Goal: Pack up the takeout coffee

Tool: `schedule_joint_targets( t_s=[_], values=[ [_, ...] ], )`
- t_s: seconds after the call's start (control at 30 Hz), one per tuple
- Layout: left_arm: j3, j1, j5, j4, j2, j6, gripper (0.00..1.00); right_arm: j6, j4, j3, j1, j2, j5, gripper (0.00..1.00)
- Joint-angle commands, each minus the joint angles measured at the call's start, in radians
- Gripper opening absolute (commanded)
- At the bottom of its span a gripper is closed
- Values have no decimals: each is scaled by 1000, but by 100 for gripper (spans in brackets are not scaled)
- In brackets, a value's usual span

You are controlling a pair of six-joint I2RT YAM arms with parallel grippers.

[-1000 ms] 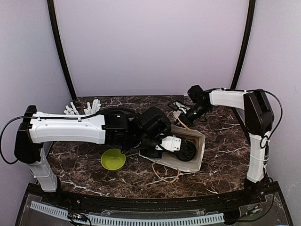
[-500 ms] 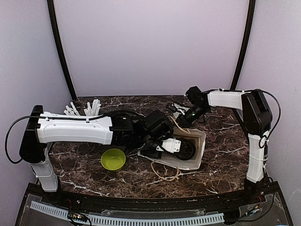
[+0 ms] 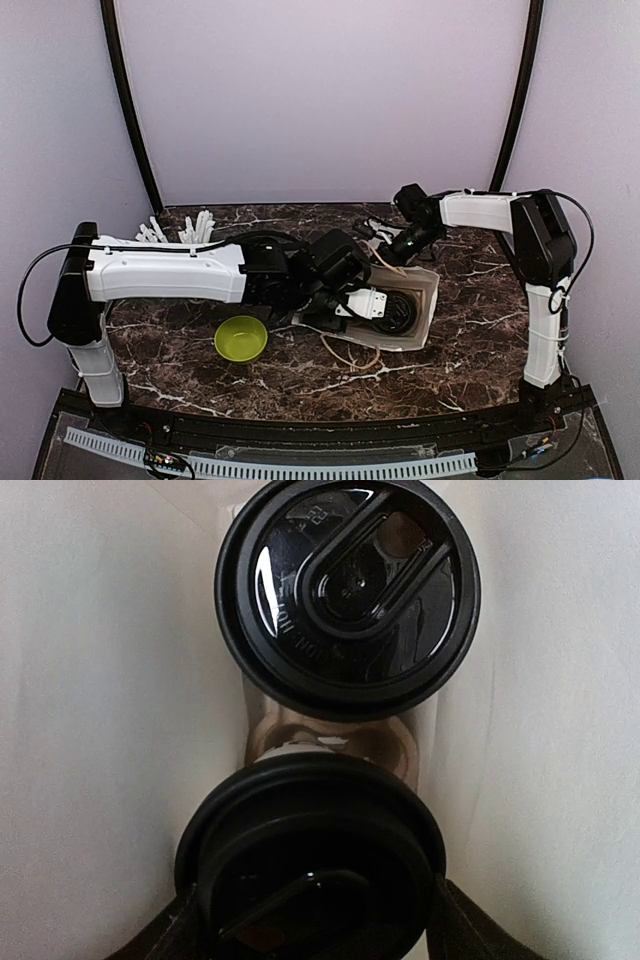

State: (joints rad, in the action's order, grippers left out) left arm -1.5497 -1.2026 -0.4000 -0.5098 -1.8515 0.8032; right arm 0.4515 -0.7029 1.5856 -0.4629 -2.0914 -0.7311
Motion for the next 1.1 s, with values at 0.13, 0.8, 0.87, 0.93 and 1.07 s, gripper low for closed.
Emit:
schedule_joint_targets(
  t_s=[0.13,0.8,0.87,0.93,1.07],
  values=[
    [-13,31,38,11,-23,-29,51,-33,12,43,-6,11,21,56],
    [-138,96,206,-142,-111,-119,51,-55,39,16,48,64,35,57],
    [-169,101,228,-174,-126,-140,51,-47,34,5,57,75,24,57],
    [-195,104,258,-210,-135,-163,51,-39,28,-8,67,86,13,57],
    [-236,104,326,-281,-151,-215,51,-10,3,-32,81,104,-12,57]
  ],
)
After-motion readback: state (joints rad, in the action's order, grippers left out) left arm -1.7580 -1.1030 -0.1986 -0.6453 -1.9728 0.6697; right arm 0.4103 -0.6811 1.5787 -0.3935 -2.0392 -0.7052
